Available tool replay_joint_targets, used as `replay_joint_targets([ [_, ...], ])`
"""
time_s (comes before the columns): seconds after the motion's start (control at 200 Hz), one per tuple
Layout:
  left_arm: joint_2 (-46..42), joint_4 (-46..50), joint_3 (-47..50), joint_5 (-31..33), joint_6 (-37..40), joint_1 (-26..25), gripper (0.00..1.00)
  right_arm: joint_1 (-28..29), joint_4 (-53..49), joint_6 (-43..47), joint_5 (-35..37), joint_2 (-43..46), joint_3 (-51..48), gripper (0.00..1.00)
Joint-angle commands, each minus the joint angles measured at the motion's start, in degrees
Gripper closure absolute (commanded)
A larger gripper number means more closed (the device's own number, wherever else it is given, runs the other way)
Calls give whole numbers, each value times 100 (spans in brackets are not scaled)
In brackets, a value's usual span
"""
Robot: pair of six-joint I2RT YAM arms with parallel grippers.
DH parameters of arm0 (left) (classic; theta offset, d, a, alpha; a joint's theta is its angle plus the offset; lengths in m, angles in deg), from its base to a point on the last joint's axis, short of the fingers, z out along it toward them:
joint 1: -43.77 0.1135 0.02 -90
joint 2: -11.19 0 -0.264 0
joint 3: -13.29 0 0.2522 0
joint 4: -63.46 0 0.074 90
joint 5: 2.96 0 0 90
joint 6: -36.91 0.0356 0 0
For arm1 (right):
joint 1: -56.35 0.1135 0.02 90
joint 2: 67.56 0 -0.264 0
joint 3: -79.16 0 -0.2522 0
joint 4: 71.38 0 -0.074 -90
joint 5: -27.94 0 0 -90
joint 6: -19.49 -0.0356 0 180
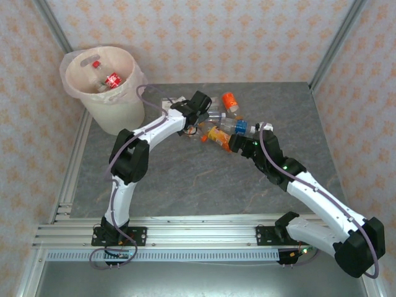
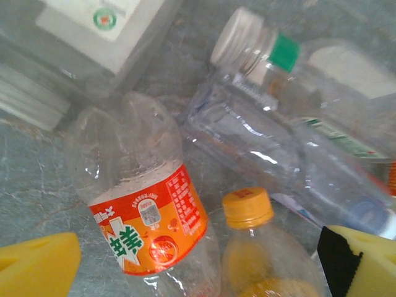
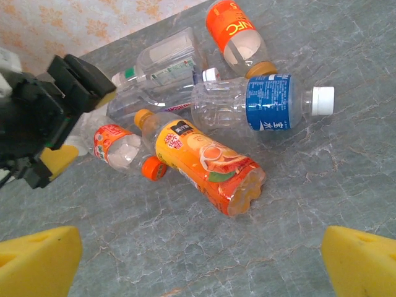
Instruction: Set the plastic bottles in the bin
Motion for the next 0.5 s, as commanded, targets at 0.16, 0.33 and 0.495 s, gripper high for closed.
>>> replay_joint_targets([
  [0.16,169,-4,247,162,-677,154,0,-17,-240,-47,222,76,1,1],
  [0.33,299,-645,720,-260,-755,302,7,-16,-183,-110,234,60,-71,1],
  [0.495,238,-1401,1167,-329,-592,301,14,-9,-254,-136,204,35,-69,1],
])
